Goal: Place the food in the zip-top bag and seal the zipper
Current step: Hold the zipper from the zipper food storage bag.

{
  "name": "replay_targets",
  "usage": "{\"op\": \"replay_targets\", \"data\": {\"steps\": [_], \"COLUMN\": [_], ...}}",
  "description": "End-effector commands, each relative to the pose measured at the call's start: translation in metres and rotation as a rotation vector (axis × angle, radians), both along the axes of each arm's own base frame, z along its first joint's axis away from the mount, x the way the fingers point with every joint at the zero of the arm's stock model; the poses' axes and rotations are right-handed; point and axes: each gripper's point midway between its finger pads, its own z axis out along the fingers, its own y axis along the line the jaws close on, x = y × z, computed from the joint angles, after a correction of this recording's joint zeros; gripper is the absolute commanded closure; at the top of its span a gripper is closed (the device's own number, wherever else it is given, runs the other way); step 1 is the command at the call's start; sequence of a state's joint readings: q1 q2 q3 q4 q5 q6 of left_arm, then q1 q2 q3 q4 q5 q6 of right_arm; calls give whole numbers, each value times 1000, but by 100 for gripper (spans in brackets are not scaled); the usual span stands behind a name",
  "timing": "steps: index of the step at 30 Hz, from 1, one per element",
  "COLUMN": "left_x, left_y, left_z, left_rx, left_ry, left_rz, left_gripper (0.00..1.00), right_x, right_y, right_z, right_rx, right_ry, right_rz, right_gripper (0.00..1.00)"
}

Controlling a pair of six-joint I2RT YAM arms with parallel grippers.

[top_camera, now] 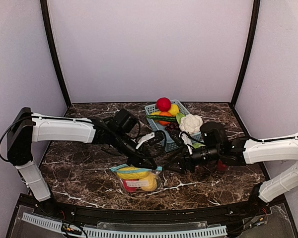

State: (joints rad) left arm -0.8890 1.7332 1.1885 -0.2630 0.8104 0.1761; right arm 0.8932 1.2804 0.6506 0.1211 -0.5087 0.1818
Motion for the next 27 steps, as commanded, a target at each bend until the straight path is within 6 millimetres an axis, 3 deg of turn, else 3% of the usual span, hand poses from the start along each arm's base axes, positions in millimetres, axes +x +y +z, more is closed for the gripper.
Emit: {"op": "replay_targets", "data": {"steps": [1, 12, 21, 27], "left_x": [-10, -11, -10, -9], "left_y": [5, 4, 4, 4], "left_z": [18, 20, 20, 20], "left_rx": [-43, -53, -52, -54], "left_ry": [12, 14, 13, 12], "left_rz": [-24, -29, -24, -21], "left_gripper": [99, 99, 99, 99], "right_x": [1, -1, -3, -6], "right_y": [14, 26, 35, 36], "right_z": [5, -2, -3, -1], "right_rx": [45, 30, 32, 45], "right_ry": [4, 6, 9, 8], "right_rz": [36, 70, 100, 109], "right_gripper": [45, 46, 66, 97]}}
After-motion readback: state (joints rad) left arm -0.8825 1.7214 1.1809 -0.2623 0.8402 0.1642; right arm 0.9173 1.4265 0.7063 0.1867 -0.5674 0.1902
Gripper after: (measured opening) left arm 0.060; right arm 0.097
